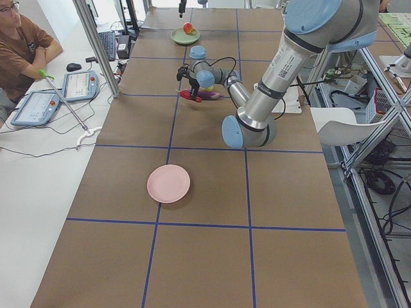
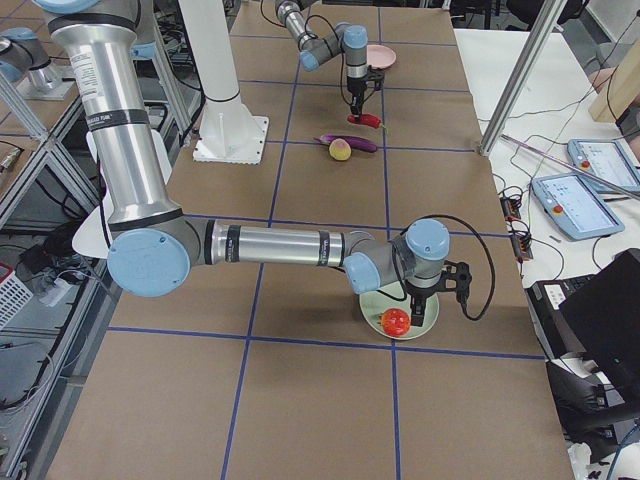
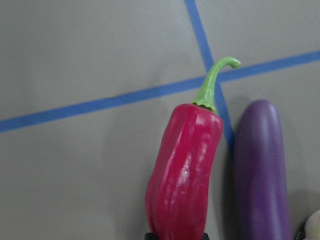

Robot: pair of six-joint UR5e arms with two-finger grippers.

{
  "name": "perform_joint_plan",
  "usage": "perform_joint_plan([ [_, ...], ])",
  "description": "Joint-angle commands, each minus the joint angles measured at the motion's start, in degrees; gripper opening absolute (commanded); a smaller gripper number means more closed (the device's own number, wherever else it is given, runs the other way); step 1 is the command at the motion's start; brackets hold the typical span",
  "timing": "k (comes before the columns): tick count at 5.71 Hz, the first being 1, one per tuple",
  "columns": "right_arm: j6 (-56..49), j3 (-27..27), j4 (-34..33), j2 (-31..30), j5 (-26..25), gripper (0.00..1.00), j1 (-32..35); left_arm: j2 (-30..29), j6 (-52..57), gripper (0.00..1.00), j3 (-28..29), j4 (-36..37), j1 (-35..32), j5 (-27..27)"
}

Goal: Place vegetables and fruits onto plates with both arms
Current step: 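Grasp the red chili pepper with the left gripper and lift it, then carry the chili to the pink plate while the right gripper withdraws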

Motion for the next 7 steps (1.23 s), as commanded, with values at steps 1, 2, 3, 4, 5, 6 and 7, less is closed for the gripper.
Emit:
perform_joint_plan([
  [1, 8.3, 7.1, -1.3, -3.7, 2.9, 1.00, 0.1, 15.9, 3.3, 0.00, -12.6, 0.2, -6.1, -2.4],
  [2, 12.3, 12.8, -1.0, -7.2, 3.2, 1.00, 0.0, 22.9, 9.4, 0.00, -13.8, -0.4, -10.1, -2.7],
  [3, 20.7, 18.3, -1.0, -10.2, 2.6, 1.00, -2.5, 27.0, 20.1, 0.00, -13.0, -0.6, -16.0, -2.9],
  [4, 24.2, 20.9, -0.9, -11.0, 2.4, 1.00, -5.1, 28.1, 24.3, 0.00, -9.8, -0.6, -22.1, -9.6],
  [5, 30.1, 23.1, -0.8, -10.6, 0.8, 1.00, -10.1, 27.7, 32.2, 0.00, -3.6, -0.6, -27.5, -11.0],
  [6, 40.8, 27.4, -0.7, -10.2, -3.9, 1.00, -16.9, 27.4, 34.4, 0.00, -0.3, -0.6, -29.1, -11.1],
  [7, 50.3, 30.4, -0.7, -8.3, -6.8, 1.00, -22.8, 27.4, 34.5, 0.00, 2.9, -1.7, -29.2, -11.1],
])
